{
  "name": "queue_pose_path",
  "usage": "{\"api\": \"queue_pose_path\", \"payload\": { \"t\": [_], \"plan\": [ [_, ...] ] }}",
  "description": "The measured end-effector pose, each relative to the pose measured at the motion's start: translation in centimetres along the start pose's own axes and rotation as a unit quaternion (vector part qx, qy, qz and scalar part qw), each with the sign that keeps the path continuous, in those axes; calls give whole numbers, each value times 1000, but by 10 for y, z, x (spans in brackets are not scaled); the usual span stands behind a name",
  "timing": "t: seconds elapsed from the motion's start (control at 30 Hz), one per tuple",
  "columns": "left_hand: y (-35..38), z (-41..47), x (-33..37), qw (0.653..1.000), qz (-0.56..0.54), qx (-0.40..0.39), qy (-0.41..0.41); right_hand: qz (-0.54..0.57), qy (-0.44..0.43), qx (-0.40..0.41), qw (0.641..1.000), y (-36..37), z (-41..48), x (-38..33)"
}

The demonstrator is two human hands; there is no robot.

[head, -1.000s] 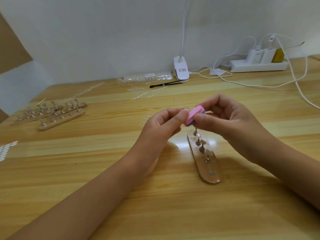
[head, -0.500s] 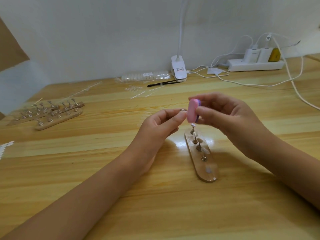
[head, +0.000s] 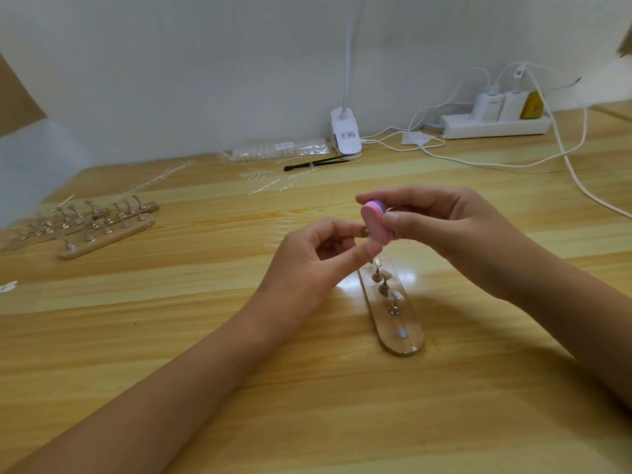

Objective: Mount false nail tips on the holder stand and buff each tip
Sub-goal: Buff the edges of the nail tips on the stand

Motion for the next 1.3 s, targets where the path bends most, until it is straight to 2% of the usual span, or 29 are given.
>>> {"api": "queue_pose_path", "payload": {
  "t": [0.13,0.3,0.43,0.57,0.67,1.1,1.3],
  "plan": [
    [-4,1,2,1000,1,9,6,-22,21,-62,998,3,0,1],
    [-1,0,2,1000,11,-4,12,6,-3,-9,1000,0,0,1],
    [-7,2,3,1000,6,11,11,-10,12,-57,998,1,0,1],
    [-4,1,5,1000,13,-7,20,5,-1,-36,999,0,0,2],
    [-11,2,6,1000,-3,13,14,-7,6,-66,998,1,0,1],
    [-9,5,11,997,57,-37,39,-5,-7,-45,999,4,-1,3],
    [-4,4,6,996,62,-49,40,-30,2,-108,994,-1,-2,0]
  ]
}}
Point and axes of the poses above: each hand's wrist, its own z-axis towards the middle knuckle, its own y-axis out of the palm, x = y × z, the point moved 7 cm from there along z, towards the middle knuckle, and after that the axes turned 7 degrees about -z, right-handed, at the moved point
